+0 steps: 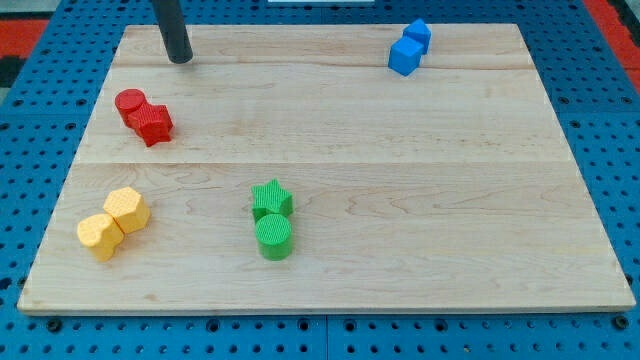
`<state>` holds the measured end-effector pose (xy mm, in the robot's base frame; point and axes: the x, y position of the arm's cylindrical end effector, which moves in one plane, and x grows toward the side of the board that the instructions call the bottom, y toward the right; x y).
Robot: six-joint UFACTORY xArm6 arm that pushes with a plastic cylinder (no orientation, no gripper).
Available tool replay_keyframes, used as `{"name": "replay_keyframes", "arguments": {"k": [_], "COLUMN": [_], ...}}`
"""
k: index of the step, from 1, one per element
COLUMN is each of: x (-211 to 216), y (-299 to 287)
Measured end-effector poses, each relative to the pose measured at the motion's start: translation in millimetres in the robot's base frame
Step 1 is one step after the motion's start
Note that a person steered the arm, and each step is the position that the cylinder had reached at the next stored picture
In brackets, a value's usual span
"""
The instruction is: Move the arm left to the red circle
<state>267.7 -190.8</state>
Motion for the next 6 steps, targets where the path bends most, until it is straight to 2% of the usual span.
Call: {"name": "replay_keyframes", "arguments": {"k": [1,3,4,5,6], "x": [17.7,106.7,133.5,164.4,173.9], "y": [27.8,54.6,29.2,29.2,-51.4]}}
